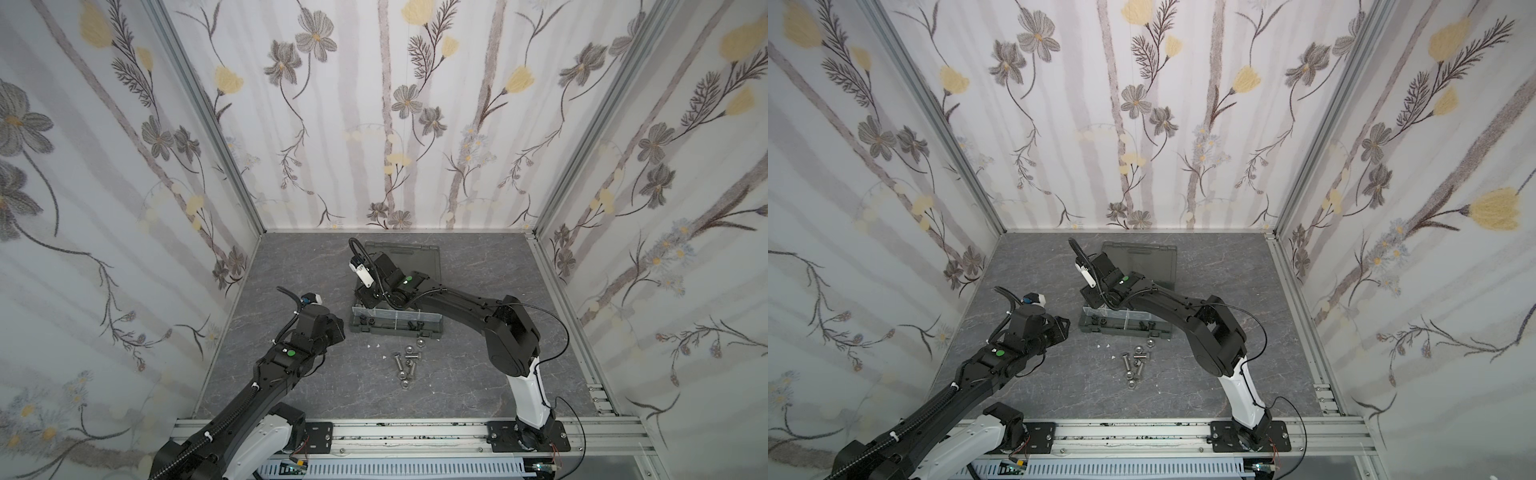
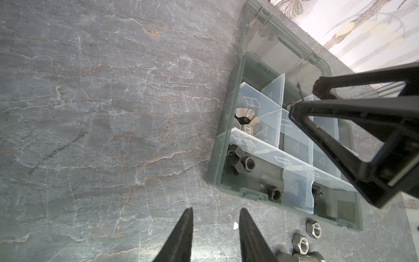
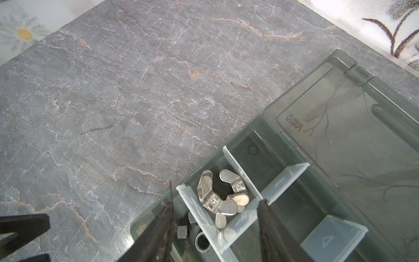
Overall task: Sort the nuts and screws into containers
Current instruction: 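Carry the wing nut with the right gripper into the wing nut compartment, open, then raise the right gripper while the left gripper reaches down to a silver bolt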
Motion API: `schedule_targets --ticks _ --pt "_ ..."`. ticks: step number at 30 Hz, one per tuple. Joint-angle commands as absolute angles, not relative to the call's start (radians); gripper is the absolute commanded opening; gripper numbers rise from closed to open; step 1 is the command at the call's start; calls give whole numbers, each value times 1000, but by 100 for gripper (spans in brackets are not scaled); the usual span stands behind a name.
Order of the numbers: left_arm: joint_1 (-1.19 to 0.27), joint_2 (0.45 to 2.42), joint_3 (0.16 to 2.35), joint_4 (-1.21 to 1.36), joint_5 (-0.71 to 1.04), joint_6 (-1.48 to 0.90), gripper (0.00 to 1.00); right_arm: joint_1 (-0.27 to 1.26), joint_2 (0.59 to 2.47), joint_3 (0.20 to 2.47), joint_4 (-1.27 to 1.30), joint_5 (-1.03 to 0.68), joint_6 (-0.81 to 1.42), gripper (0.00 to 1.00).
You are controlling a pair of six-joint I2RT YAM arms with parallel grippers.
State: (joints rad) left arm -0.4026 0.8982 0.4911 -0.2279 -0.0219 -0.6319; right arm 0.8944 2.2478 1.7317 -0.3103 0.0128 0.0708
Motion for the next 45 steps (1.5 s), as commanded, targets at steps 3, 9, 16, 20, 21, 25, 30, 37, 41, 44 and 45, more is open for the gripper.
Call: schedule_targets --ticks 3,9,16,20,21,25,30,37,41,44,45 --pt "-401 890 489 -207 -21 -634 37 892 2213 1730 -272 7 87 59" --pt "-402 890 492 -207 5 -632 37 893 2141 1660 -243 22 108 59" --pt "-497 908 502 -207 0 -661 37 890 1983 1458 -186 71 170 59" --pt "-620 947 505 -207 -22 -699 37 881 1858 1297 -172 131 219 59" --pt "-650 960 506 -207 -29 -711 37 877 1828 1256 -170 141 231 59" --pt "-775 1025 518 -206 -44 -758 39 855 1662 1063 -155 187 284 59" --pt "-868 1123 548 -199 -42 -786 39 828 1444 870 -136 239 376 61" --pt "-949 1282 621 -170 -13 -794 40 828 1274 678 -139 285 481 61" --pt "-980 1368 652 -151 2 -807 40 828 1210 613 -143 300 545 62" --pt "-1002 1428 676 -143 17 -813 41 828 1169 574 -144 306 583 62" --pt "-1010 1446 686 -141 22 -813 41 828 1157 561 -144 308 591 62"
